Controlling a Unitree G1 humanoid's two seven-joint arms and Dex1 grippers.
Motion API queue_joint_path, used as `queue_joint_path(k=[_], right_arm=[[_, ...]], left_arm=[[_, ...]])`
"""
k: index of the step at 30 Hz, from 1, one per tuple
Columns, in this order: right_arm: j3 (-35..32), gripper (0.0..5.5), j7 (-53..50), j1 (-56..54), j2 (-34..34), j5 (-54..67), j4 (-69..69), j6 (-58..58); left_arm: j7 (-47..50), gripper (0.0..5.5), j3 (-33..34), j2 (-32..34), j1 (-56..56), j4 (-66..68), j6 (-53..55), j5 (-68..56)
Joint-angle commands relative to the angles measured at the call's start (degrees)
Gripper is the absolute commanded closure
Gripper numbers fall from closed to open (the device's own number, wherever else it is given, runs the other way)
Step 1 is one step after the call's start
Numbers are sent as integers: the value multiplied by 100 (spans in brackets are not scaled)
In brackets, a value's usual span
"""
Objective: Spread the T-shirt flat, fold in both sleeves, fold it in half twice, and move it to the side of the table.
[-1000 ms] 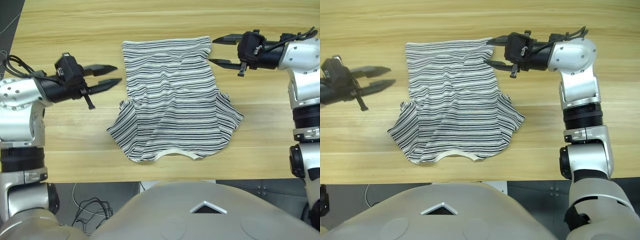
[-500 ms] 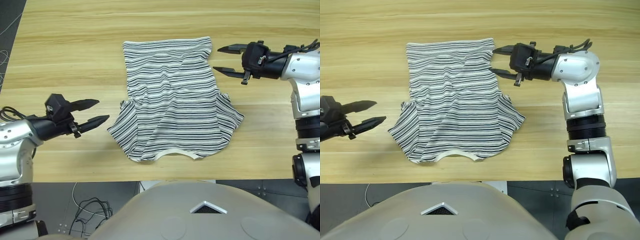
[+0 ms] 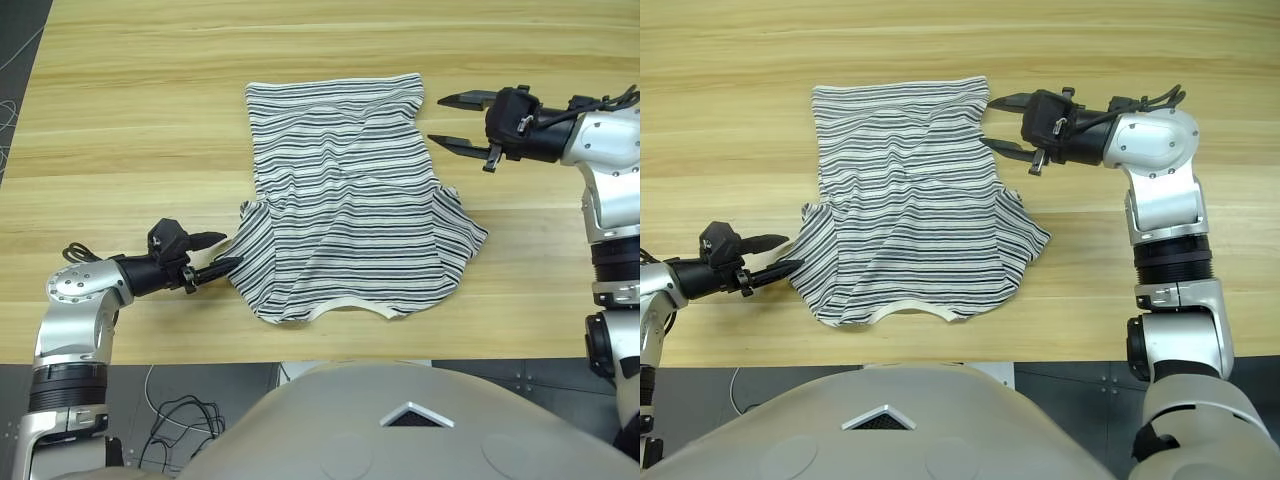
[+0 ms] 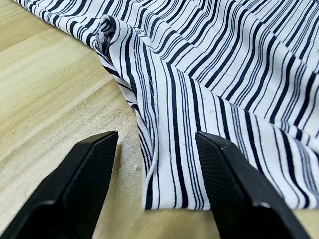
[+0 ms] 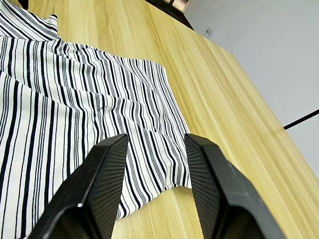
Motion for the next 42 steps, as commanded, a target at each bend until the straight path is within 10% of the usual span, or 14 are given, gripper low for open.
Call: queue_joint_path(k=[1,20,42], right_arm=[[18,341,-4,-33,-57,-32,-37,43],[65,341,-18,-58,-36,-51,51,6],[128,341,-58,-44,4,-90,104,-15]], left_arm=[[108,261,-84,-19,-103,199,-269,235],[10,537,-169,-120,-161,343,-612,199],[-933,537,428,413,-123,-297,168,-826]])
